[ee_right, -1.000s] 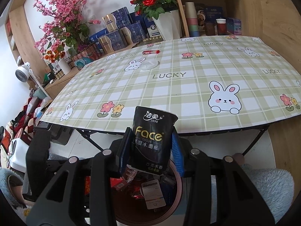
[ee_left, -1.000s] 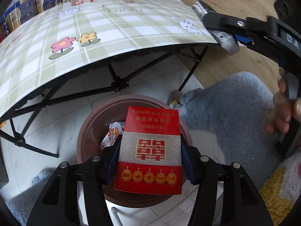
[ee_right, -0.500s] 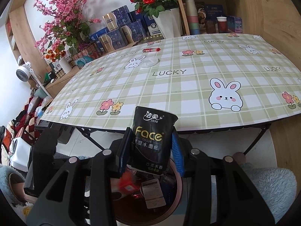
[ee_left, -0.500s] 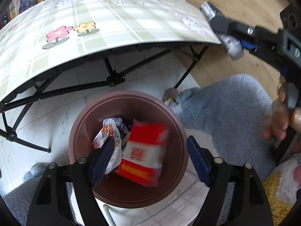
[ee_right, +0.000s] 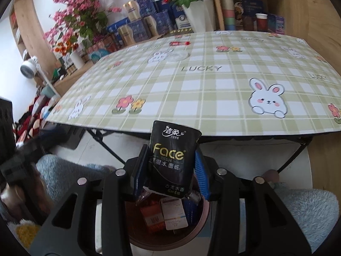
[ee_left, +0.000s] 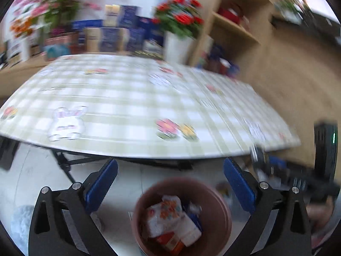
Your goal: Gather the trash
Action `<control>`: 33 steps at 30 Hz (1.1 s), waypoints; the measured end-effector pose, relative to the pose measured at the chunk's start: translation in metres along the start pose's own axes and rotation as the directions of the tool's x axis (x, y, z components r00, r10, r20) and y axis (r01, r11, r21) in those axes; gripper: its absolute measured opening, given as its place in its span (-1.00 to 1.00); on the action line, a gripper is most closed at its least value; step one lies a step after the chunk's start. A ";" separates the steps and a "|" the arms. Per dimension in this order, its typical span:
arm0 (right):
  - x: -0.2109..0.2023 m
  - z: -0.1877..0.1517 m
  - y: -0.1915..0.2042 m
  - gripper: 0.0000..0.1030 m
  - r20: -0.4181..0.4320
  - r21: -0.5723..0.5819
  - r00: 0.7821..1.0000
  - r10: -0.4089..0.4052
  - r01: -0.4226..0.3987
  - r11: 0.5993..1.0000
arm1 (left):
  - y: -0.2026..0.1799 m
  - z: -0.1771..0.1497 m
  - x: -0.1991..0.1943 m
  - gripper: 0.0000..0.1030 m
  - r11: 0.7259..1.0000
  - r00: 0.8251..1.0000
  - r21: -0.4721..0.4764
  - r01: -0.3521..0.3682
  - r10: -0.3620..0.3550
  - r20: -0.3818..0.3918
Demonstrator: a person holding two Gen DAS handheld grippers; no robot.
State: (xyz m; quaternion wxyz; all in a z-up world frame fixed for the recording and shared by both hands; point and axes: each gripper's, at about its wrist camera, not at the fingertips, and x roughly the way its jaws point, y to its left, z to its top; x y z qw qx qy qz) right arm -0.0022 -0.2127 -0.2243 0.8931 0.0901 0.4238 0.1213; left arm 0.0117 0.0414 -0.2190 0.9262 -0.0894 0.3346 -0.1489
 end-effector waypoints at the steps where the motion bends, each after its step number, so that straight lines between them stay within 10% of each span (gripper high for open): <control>1: 0.002 0.000 0.000 -0.15 -0.009 -0.007 1.000 0.000 0.000 1.000 | 0.007 0.002 -0.004 0.88 0.999 0.999 -0.032 -0.021 0.022 0.027; 6: 0.018 -0.007 0.010 -0.11 -0.073 -0.058 0.997 -0.005 0.001 0.998 | 0.033 0.007 -0.017 0.88 0.986 0.987 -0.114 -0.122 0.133 0.094; 17: 0.037 -0.017 0.027 -0.03 -0.166 -0.139 0.986 -0.010 -0.014 0.990 | 0.043 0.004 -0.016 0.88 0.983 0.990 -0.136 -0.119 0.129 0.066; 26: 0.034 -0.015 0.037 0.79 -0.144 -0.184 0.989 -0.021 -0.005 0.983 | 0.049 0.003 -0.012 0.88 0.981 0.992 -0.157 -0.113 0.121 0.046; 33: 0.036 -0.013 0.031 0.89 -0.133 -0.170 0.987 -0.096 0.072 0.983 | 0.050 0.002 -0.011 0.88 0.979 0.992 -0.168 -0.112 0.120 0.040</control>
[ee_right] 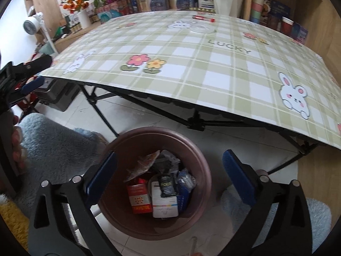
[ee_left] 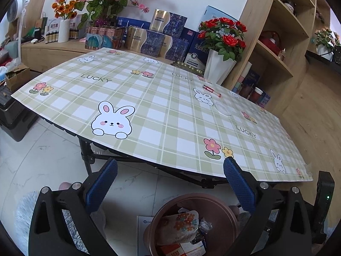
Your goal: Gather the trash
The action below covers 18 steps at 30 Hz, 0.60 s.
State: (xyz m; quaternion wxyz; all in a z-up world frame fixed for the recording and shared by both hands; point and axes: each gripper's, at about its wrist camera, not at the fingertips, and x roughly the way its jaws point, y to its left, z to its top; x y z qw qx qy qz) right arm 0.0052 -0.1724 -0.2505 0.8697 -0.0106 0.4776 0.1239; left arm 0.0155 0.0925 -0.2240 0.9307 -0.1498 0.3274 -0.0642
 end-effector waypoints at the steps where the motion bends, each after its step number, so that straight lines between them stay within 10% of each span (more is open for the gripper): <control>1: 0.000 0.001 -0.002 0.89 0.005 0.011 1.000 -0.003 0.003 1.000 | 0.000 0.000 0.000 0.88 1.000 1.000 0.002 0.003 -0.003 -0.001; 18: -0.026 0.053 -0.064 0.89 0.181 0.173 0.983 -0.006 -0.026 0.985 | -0.025 0.049 0.011 0.89 0.992 0.997 0.115 0.052 -0.058 0.050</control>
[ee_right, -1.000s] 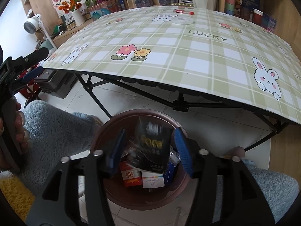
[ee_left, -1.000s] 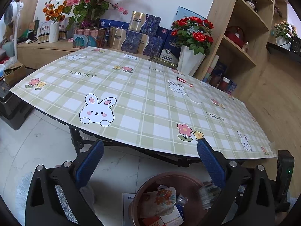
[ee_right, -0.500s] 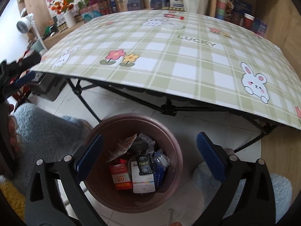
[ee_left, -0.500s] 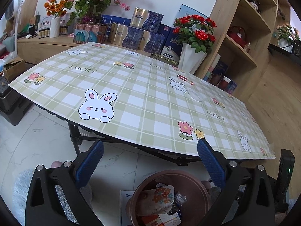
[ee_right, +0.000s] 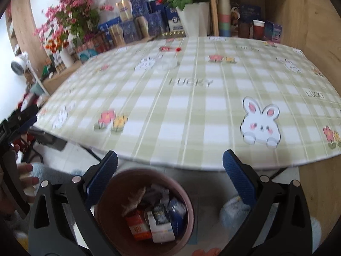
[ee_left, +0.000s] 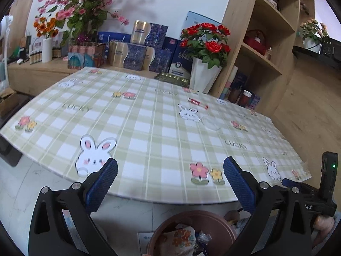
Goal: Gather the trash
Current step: 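Grasp the clear plastic lid with the right gripper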
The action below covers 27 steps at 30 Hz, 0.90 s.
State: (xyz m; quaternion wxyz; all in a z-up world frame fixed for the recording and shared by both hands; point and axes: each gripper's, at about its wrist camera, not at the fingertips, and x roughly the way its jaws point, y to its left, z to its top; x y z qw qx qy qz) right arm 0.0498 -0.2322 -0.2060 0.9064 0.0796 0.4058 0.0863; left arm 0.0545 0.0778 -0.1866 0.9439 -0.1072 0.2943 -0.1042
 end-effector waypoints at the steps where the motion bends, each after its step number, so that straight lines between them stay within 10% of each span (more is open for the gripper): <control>1: 0.003 0.006 -0.001 0.89 -0.001 -0.003 1.000 -0.002 0.002 1.000 | -0.002 0.007 0.003 0.89 1.000 1.000 0.018 0.000 0.000 0.000; 12: 0.089 0.099 0.013 0.89 -0.086 -0.164 0.996 -0.033 0.019 0.986 | -0.003 0.069 0.067 0.89 0.993 0.999 0.114 -0.014 0.018 -0.029; 27: 0.212 0.179 0.034 0.88 -0.187 -0.230 0.982 -0.028 -0.016 0.973 | 0.025 0.109 0.163 0.88 0.998 0.991 0.010 -0.064 0.065 -0.120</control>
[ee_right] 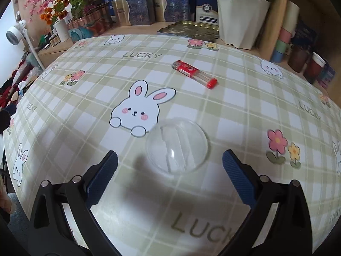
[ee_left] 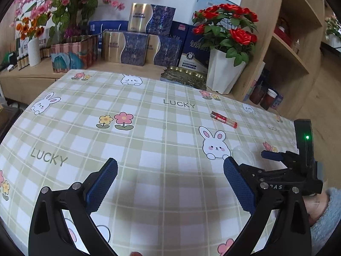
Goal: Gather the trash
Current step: 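Grasp the clear plastic lid with the right gripper, then grasp the red lighter with the left gripper while the right holds the lid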
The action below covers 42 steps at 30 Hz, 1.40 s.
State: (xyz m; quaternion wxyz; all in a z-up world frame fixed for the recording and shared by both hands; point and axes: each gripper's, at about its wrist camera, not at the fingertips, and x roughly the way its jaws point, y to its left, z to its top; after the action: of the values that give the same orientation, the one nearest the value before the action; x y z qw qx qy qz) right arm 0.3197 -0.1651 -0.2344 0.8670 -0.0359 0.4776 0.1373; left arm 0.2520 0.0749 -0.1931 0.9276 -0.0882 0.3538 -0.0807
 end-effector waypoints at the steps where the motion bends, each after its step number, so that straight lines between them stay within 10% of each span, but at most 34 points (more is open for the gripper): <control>1: 0.003 0.001 -0.001 0.88 -0.009 0.001 1.000 -0.001 0.001 1.000 | 0.000 0.002 0.003 0.88 1.000 1.000 0.002 -0.006 0.006 0.002; 11: 0.015 -0.003 -0.002 0.32 -0.008 -0.048 1.000 0.008 -0.009 0.999 | -0.015 0.013 0.022 0.88 0.999 1.000 0.054 -0.001 0.002 -0.010; 21: -0.019 -0.009 -0.030 0.30 0.121 -0.122 0.991 -0.051 0.066 0.990 | -0.053 0.024 0.049 0.88 0.996 0.996 0.089 0.001 0.007 -0.088; 30: -0.037 -0.029 -0.109 0.30 0.201 0.115 0.962 -0.185 0.164 0.980 | -0.103 0.044 0.114 0.19 0.992 0.959 -0.060 0.110 -0.122 -0.257; 42: -0.049 -0.042 -0.138 0.30 0.265 0.293 0.939 -0.219 0.138 0.946 | -0.144 0.066 0.204 0.17 0.995 0.945 -0.093 0.043 -0.070 -0.318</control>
State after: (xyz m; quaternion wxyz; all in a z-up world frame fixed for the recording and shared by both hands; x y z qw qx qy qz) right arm 0.2979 -0.3158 -0.2260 0.9340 0.0600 0.3522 -0.0053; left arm 0.4335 -0.1008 -0.2439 0.8505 -0.1232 0.5004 -0.1054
